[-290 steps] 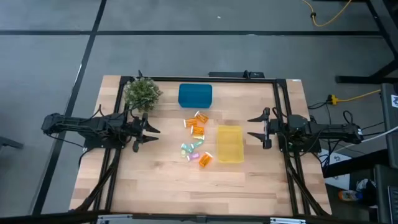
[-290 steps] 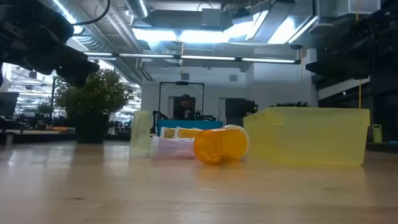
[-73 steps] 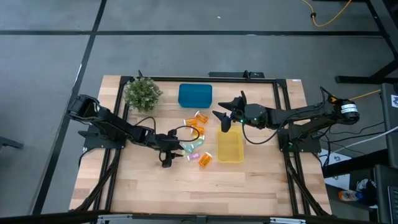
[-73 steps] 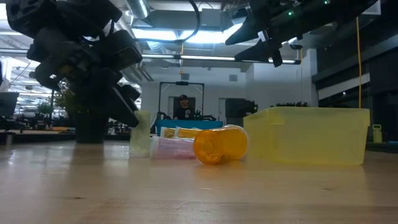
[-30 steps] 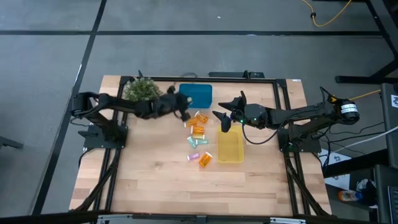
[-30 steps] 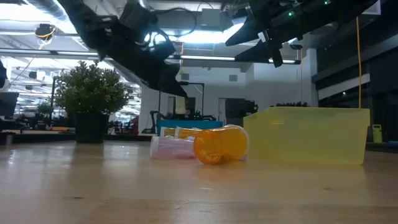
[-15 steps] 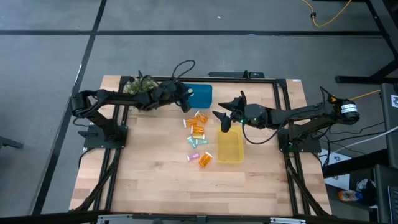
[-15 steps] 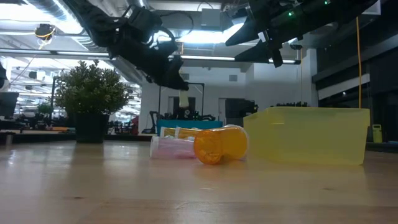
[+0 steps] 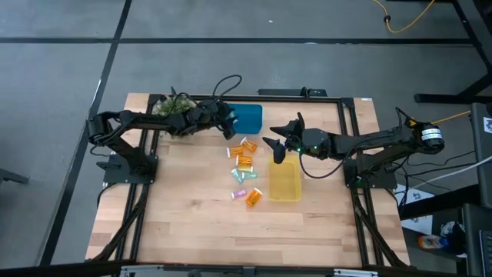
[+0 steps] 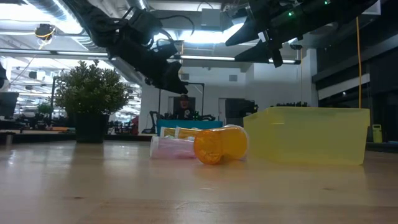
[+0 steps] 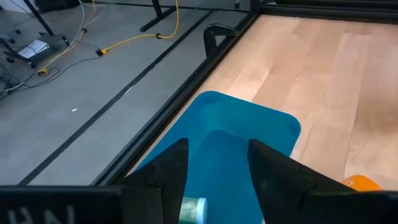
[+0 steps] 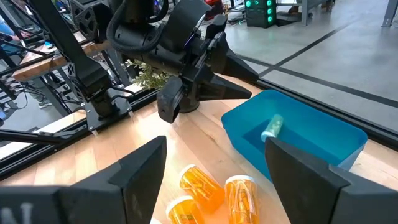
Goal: Pick and place medicine bottles into bin by pill shape (circle, oval)
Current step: Put the left small blue pill bottle into the blue bin
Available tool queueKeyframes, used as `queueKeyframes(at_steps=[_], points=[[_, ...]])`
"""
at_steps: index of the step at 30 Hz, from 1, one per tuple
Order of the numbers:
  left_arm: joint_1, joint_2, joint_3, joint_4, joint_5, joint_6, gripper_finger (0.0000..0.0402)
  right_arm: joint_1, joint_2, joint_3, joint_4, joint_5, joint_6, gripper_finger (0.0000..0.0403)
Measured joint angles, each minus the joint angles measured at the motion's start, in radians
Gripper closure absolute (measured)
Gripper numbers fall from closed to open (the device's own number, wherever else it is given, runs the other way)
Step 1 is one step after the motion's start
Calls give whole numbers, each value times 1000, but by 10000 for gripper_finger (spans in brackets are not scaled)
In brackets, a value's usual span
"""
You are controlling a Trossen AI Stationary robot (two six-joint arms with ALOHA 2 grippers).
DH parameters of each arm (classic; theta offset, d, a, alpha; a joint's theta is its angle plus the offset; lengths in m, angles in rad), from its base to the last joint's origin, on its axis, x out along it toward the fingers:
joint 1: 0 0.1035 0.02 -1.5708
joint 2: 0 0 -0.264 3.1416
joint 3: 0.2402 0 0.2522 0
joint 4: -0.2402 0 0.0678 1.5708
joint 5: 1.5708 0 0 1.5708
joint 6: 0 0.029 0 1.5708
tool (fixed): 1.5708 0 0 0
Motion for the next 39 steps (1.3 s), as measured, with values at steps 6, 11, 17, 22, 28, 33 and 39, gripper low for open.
queueKeyframes(at_steps=[6,11,17,22,28,33,39], points=[[-2,0,0,0,0,-16,242,0,0,0,0,0,0,130],[-8,0,0,-7,0,-114,241,0,0,0,-2,0,-1,130],[-36,0,0,-14,0,-133,241,0,0,0,-3,0,0,130],[-85,0,0,-32,0,-133,241,0,0,0,-3,0,0,130],[-158,0,0,-129,0,-139,241,0,0,0,-6,0,1,130],[-227,1,0,-239,0,-189,241,0,0,0,-6,0,1,130],[-305,1,0,-276,0,-194,241,0,0,0,-6,0,1,130]])
